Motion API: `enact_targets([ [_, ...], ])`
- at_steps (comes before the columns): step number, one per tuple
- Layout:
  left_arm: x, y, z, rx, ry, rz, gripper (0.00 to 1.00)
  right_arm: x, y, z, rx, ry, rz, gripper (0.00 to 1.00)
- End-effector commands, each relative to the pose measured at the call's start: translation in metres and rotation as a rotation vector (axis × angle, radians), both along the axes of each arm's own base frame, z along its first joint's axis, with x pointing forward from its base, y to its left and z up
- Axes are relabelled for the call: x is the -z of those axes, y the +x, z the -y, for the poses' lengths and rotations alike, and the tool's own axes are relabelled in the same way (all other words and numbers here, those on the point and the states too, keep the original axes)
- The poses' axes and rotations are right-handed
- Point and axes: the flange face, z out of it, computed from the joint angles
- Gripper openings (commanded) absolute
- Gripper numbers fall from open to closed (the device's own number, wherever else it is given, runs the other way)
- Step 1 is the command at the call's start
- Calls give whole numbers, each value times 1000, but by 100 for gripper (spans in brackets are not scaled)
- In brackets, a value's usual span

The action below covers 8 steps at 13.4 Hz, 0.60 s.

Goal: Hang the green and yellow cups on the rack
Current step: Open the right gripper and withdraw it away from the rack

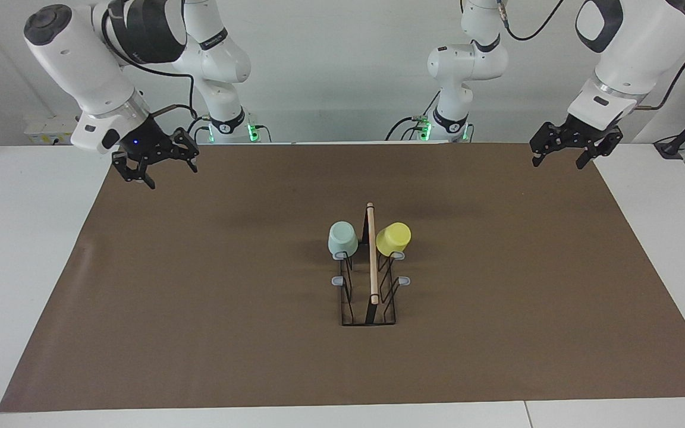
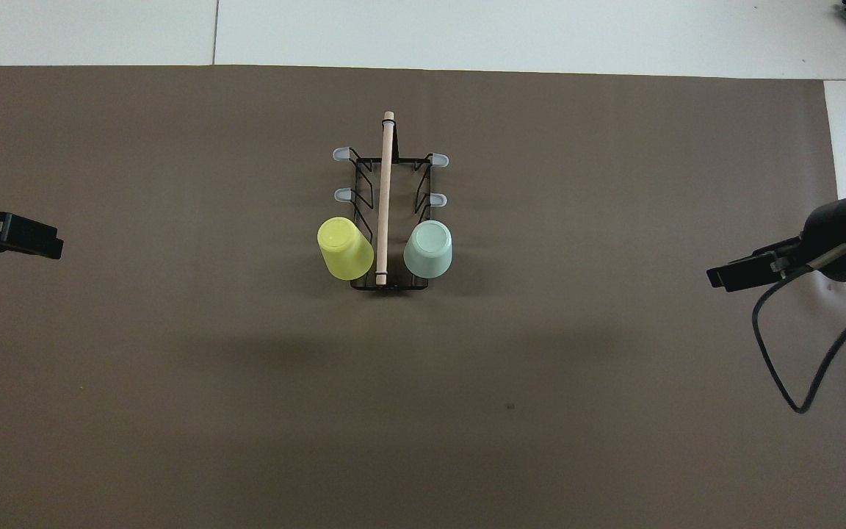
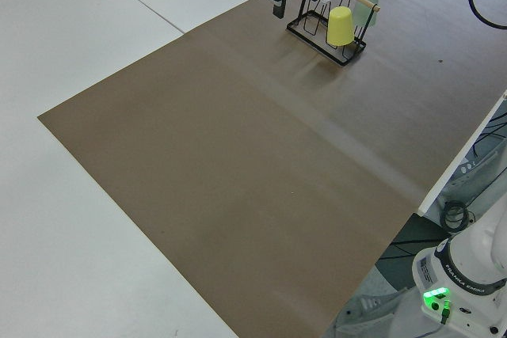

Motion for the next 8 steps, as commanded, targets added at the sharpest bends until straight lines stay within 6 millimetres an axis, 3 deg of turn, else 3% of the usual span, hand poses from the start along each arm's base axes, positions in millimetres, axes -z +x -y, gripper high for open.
enact_targets([
  [1,-3,-8,0,5,-15,2,100,-27,-6,2,21,-24,-17,100],
  [8,-4,-7,-6,-3,-12,10,100,-81,-29,2,81,-33,-63,100],
])
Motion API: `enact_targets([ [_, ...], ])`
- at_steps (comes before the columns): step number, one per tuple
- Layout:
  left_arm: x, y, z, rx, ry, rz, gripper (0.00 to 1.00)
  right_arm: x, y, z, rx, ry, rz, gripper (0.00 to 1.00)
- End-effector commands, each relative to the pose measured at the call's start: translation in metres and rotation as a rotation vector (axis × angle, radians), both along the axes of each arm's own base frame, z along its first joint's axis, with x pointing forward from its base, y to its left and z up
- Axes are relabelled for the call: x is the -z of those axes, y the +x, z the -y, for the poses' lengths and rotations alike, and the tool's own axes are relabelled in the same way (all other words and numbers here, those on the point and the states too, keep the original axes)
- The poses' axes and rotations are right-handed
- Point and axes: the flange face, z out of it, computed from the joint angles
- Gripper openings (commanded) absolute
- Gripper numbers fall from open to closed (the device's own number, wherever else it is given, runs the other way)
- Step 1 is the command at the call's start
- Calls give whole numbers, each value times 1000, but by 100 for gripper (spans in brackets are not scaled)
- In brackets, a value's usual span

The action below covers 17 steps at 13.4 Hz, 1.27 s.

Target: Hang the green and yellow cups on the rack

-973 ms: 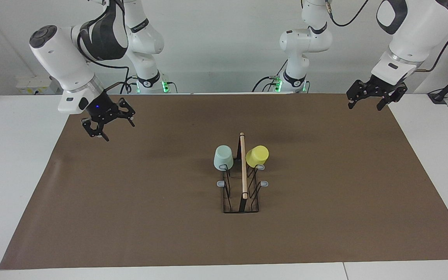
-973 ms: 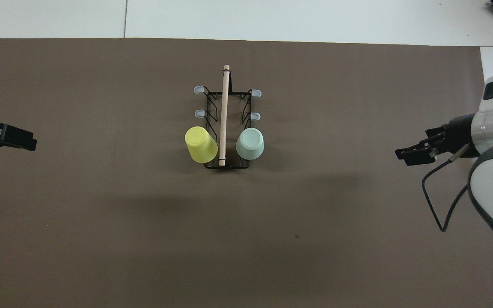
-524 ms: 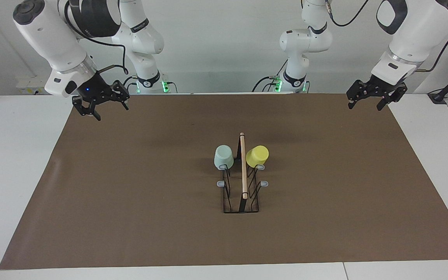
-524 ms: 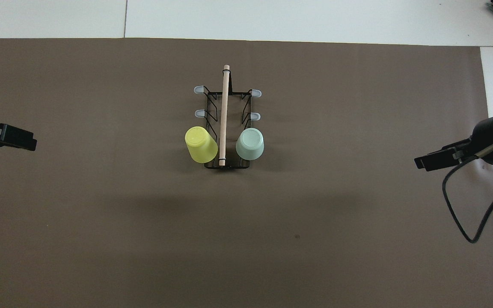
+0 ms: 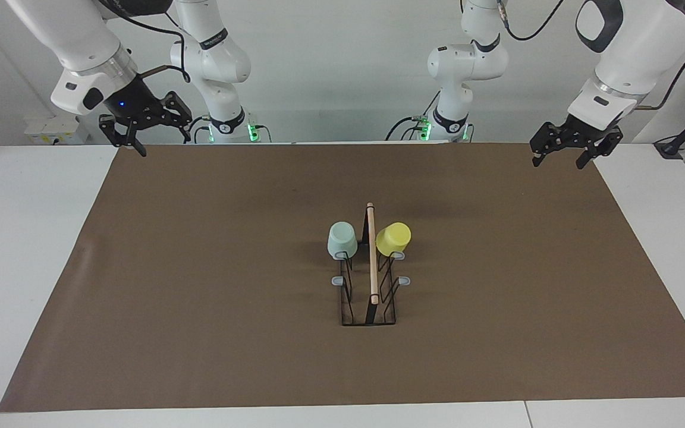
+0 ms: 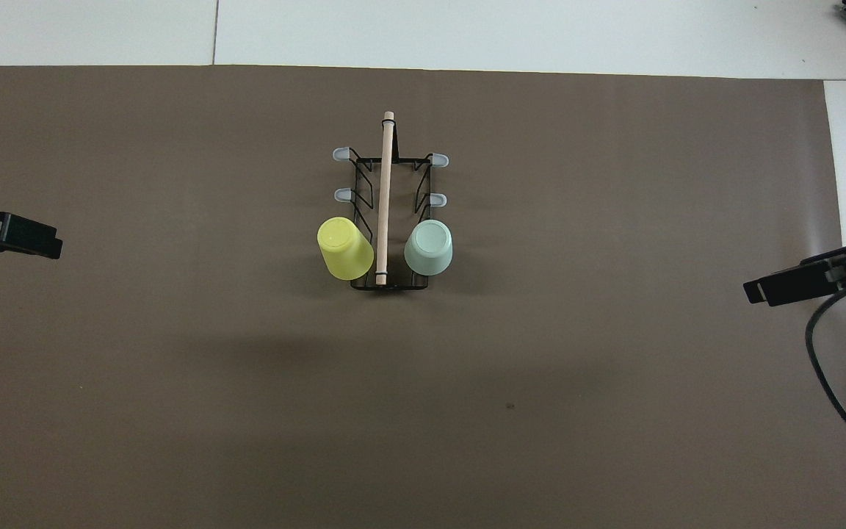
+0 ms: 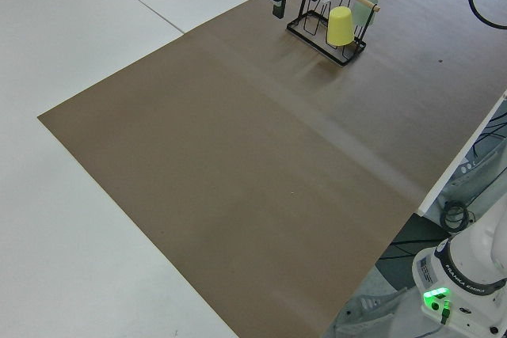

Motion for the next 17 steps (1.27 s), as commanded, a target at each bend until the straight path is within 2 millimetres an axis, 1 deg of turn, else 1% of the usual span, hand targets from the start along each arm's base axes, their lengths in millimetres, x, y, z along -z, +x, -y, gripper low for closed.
enact_targets([
  [1,-4,-7,-2,4,-11,8,100,-22,-14,2,20,-34,1,100],
  [2,-4,-7,-2,6,-11,8,100,-20,-15,3,18,-33,-1,100],
  [3,-3,-7,-2,4,-11,7,100,-22,-18,13,46,-31,7,100],
  [7,-3,-8,-1,3,-11,1,100,-21,-16,12,49,-42,21,100],
  [8,-3,-8,-2,1,-11,1,100,-25,-15,19,62,-39,32,100],
  [9,-3,-8,-1,3,-11,2,100,-25,-13,21,57,-33,34,100],
  [11,-3,-8,-2,1,-11,1,100,-30,-13,35,78,-37,40,100],
  [13,-3,-8,-1,3,-11,1,100,-29,-13,38,78,-70,37,100],
  [17,-3,-8,-1,3,-11,1,100,-27,-11,39,90,-71,34,100],
])
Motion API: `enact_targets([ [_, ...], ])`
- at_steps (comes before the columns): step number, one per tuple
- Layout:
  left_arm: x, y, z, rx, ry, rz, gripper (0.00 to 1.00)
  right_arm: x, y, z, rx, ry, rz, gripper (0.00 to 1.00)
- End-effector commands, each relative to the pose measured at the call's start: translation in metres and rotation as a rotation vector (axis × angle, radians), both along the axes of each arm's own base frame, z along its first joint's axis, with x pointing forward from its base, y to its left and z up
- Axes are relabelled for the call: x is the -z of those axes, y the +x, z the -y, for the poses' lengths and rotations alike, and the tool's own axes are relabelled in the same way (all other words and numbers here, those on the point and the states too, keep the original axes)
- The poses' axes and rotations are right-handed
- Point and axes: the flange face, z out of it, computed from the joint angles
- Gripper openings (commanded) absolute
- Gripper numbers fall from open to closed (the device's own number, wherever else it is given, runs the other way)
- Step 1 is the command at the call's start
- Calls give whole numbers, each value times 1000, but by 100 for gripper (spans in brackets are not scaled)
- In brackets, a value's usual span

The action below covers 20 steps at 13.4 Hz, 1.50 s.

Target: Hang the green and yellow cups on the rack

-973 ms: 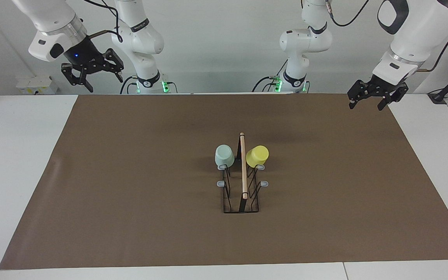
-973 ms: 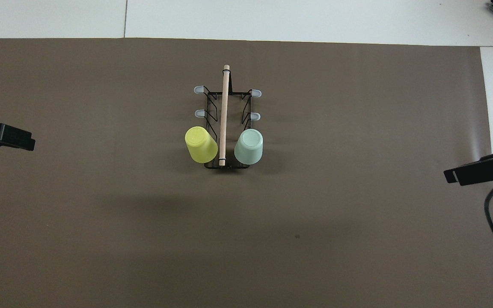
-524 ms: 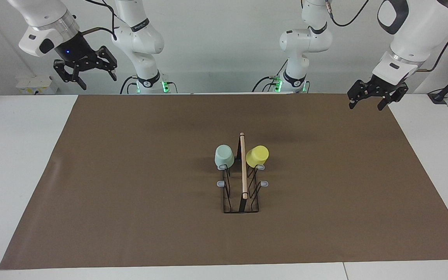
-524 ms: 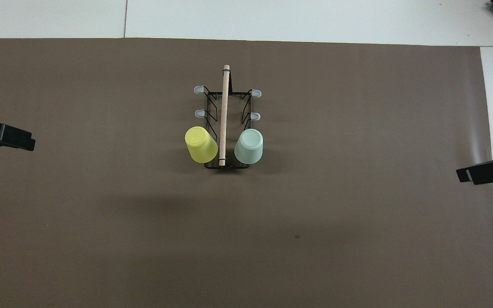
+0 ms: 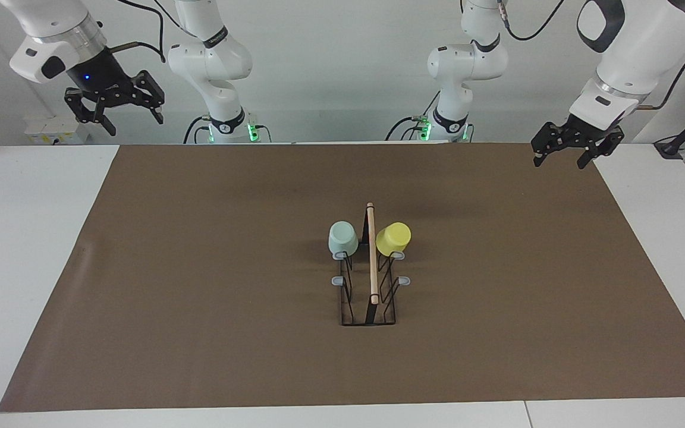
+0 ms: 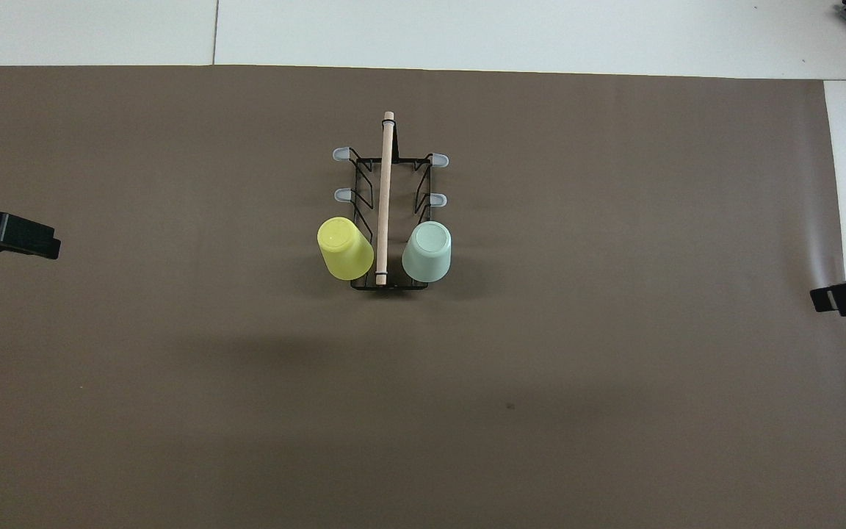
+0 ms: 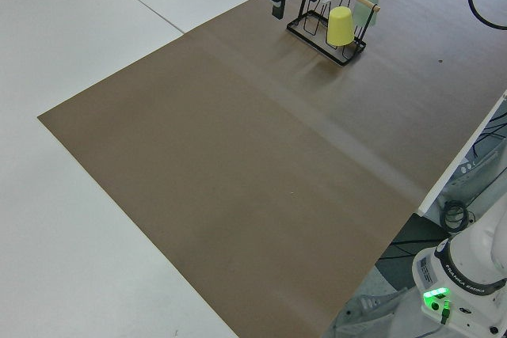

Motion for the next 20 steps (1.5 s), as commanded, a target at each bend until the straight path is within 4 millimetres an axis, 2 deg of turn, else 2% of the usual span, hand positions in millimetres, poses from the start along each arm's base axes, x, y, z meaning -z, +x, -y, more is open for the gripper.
enact_targets([
  [1,-3,-8,0,4,-11,1,100,1,4,2,37,-26,4,100],
  [12,-3,-8,-1,2,-11,2,100,-3,13,6,50,-43,58,100],
  [20,-3,-8,-1,2,-11,2,100,17,33,2,43,-62,23,100],
])
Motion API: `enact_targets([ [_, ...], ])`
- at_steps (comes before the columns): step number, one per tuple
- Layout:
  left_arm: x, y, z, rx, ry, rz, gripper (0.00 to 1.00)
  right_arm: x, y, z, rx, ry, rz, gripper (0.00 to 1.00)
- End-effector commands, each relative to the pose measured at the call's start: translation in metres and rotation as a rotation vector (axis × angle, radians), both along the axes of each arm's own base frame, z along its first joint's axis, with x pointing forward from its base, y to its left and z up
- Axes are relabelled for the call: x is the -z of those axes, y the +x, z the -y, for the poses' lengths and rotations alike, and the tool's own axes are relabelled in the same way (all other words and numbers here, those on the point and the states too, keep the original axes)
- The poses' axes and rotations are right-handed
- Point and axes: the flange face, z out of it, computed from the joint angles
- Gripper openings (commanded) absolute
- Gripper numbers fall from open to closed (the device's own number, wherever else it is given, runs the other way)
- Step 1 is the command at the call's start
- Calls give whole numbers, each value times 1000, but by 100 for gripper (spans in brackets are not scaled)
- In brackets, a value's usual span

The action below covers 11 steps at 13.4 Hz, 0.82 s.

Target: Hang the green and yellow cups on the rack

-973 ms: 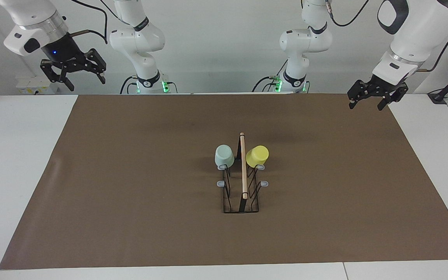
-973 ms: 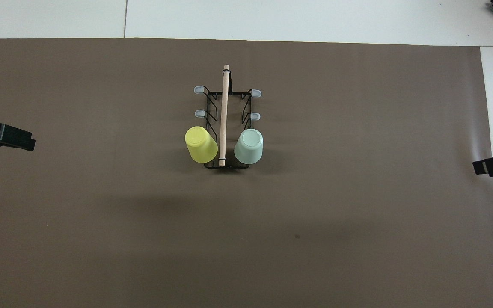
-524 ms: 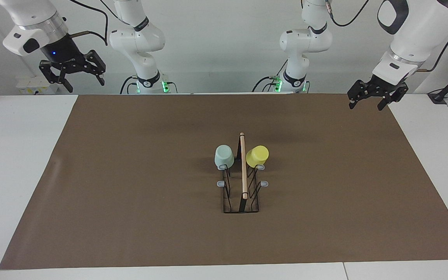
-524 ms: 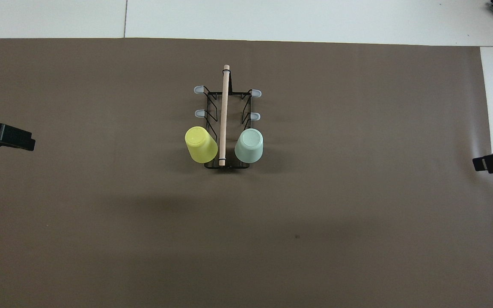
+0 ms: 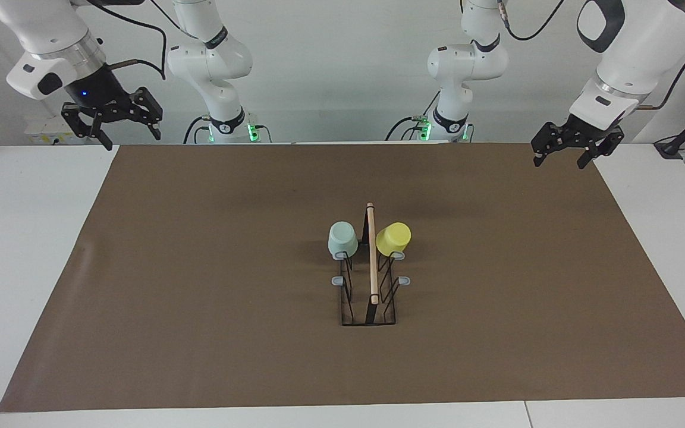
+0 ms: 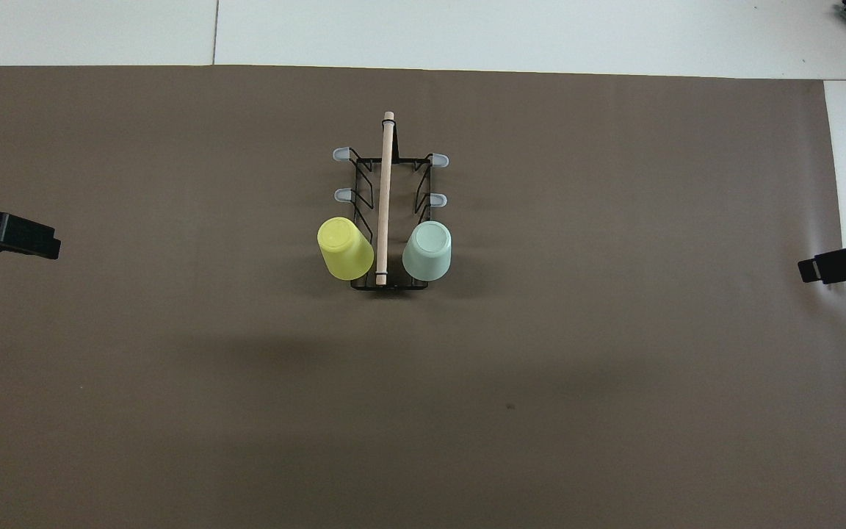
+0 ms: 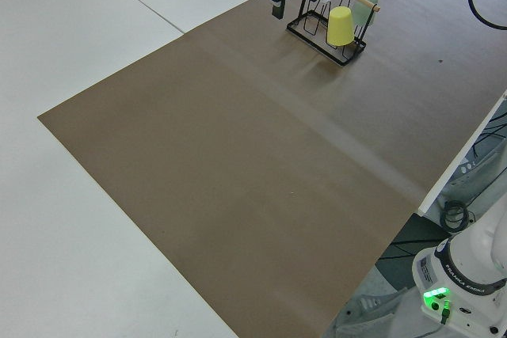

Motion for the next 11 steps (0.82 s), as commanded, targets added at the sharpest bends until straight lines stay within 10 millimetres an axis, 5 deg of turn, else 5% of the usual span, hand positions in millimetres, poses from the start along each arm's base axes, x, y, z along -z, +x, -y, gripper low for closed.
enact_targets([
  [1,-3,-8,-1,2,-11,1,100,-1,7,-1,19,-39,3,100],
  [11,-3,-8,0,4,-11,1,100,-1,13,-2,17,-43,1,100],
])
